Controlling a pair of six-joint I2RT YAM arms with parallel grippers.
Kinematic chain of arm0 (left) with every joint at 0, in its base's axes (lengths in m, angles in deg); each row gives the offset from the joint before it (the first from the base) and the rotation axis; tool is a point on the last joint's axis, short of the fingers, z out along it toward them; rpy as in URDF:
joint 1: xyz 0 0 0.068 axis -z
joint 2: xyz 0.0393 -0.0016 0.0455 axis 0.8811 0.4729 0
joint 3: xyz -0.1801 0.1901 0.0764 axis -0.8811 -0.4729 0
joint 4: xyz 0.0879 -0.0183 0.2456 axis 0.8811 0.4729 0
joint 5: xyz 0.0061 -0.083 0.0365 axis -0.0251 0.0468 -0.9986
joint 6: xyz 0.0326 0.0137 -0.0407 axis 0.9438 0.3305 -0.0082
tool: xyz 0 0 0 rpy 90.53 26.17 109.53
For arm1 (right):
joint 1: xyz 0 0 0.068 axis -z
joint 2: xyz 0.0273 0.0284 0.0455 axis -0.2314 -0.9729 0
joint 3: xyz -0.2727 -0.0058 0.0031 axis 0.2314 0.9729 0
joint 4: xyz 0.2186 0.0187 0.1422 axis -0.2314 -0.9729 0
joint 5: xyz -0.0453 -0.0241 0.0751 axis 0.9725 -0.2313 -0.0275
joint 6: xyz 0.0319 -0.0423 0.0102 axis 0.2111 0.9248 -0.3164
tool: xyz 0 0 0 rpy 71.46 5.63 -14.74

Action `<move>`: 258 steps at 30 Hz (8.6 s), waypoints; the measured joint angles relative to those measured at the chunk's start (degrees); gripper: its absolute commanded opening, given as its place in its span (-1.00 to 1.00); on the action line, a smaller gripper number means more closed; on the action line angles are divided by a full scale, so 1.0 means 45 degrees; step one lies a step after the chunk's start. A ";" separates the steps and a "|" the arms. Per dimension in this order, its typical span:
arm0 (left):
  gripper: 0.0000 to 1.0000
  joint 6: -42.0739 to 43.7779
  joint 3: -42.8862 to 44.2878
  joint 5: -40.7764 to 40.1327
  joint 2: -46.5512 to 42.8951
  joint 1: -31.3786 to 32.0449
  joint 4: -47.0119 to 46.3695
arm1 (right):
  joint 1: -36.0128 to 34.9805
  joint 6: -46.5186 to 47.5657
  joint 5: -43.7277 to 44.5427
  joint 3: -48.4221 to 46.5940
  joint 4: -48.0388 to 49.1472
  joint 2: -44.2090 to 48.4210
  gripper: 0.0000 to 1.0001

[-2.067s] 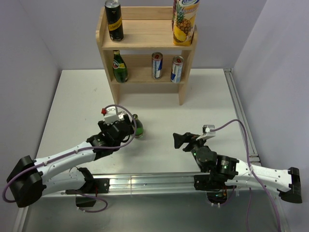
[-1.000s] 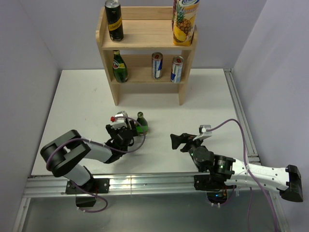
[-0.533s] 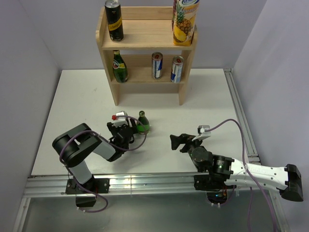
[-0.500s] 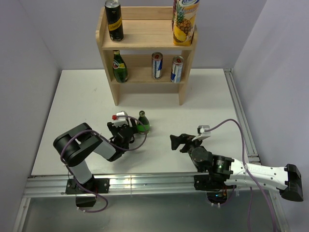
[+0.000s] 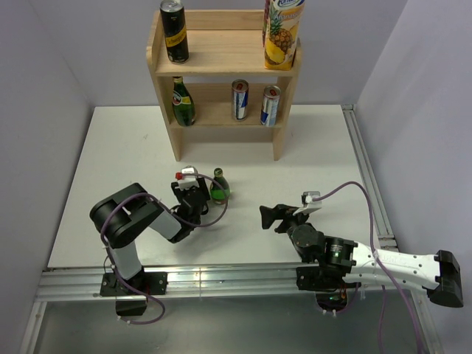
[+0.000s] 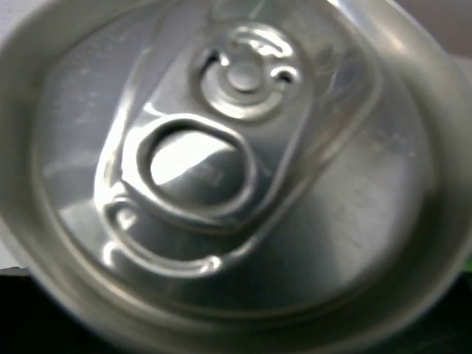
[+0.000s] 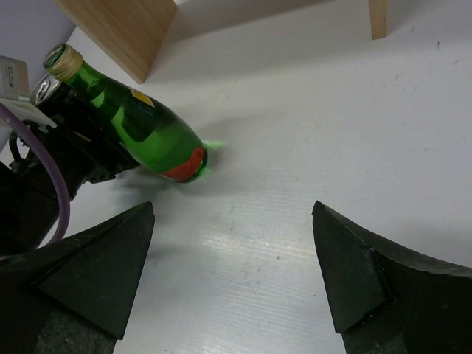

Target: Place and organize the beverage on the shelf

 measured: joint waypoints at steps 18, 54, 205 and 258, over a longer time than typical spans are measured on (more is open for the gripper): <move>-0.99 -0.1044 0.0855 -0.0175 -0.2103 0.1098 0.5498 | 0.0000 0.0063 -0.0010 0.0000 0.0024 0.0024 0.87; -0.99 0.4765 2.0793 0.0301 -0.1243 -0.0257 1.6470 | 0.0000 0.0146 0.0461 0.0019 -0.0146 0.1734 0.86; 0.99 -0.3424 0.3910 -0.0146 -0.4206 0.4396 1.2750 | 0.0000 0.0622 -0.0102 0.0447 -0.0296 0.3084 0.84; -0.99 -0.0651 0.3589 -0.2555 0.0835 0.2992 0.5727 | 0.0000 0.0675 -0.0529 0.0772 0.0554 0.2419 0.83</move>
